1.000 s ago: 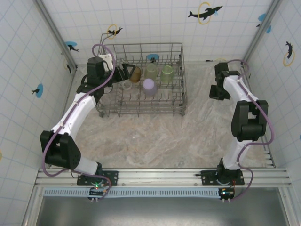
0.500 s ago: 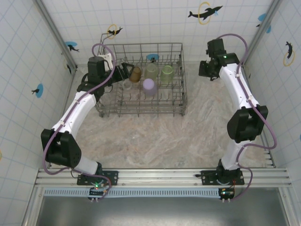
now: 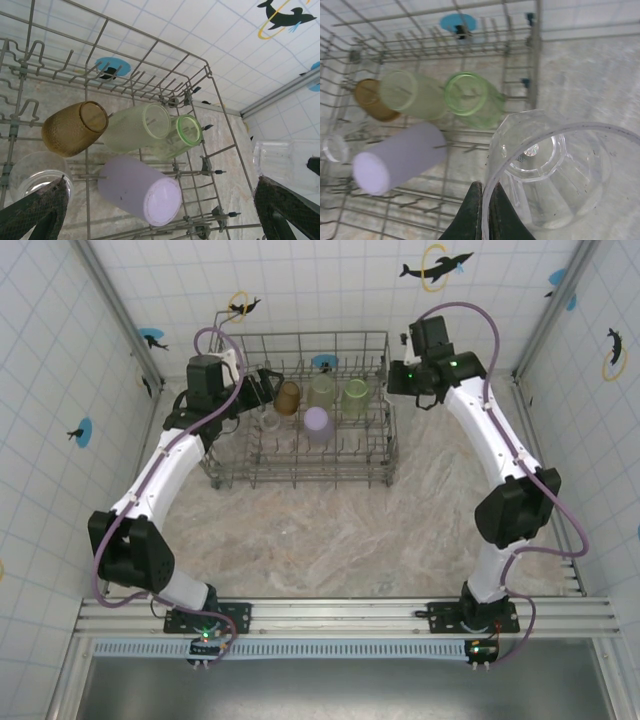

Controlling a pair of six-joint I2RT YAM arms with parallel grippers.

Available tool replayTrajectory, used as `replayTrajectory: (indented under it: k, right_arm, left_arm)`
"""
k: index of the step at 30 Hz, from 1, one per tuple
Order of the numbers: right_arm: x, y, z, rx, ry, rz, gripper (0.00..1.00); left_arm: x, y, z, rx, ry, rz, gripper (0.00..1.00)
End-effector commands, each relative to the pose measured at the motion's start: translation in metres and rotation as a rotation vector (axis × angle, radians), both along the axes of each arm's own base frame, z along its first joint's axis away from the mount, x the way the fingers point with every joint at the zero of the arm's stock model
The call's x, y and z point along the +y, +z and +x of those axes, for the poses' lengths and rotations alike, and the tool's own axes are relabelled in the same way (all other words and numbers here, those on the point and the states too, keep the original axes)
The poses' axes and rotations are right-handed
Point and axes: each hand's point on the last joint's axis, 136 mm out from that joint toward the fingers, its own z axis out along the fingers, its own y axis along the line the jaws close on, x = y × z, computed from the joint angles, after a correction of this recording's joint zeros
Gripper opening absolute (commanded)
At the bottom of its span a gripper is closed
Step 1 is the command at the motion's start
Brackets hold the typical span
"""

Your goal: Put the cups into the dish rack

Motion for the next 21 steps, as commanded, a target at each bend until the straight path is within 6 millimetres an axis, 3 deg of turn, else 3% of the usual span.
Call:
replayTrajectory:
  k: [1,10,15,21]
  right_arm:
    - [0.016,0.071,-0.003,-0.195,0.029,0.105,0.00]
    - [0.071,0.095,-0.023,-0.281,0.230,0.364,0.00]
    - [0.083,0.091,-0.028,-0.300,0.277,0.475,0.00]
    - [0.102,0.089,-0.039,-0.319,0.391,0.671,0.00]
  left_arm:
    - [-0.001,0.008,0.006,0.015,0.024,-0.025,0.98]
    - [-0.007,0.009,0.014,0.040,0.012,-0.065,0.97]
    - [-0.021,0.014,0.010,0.034,-0.079,-0.122,0.98]
    - [-0.022,0.008,0.015,0.078,-0.085,-0.201,0.98]
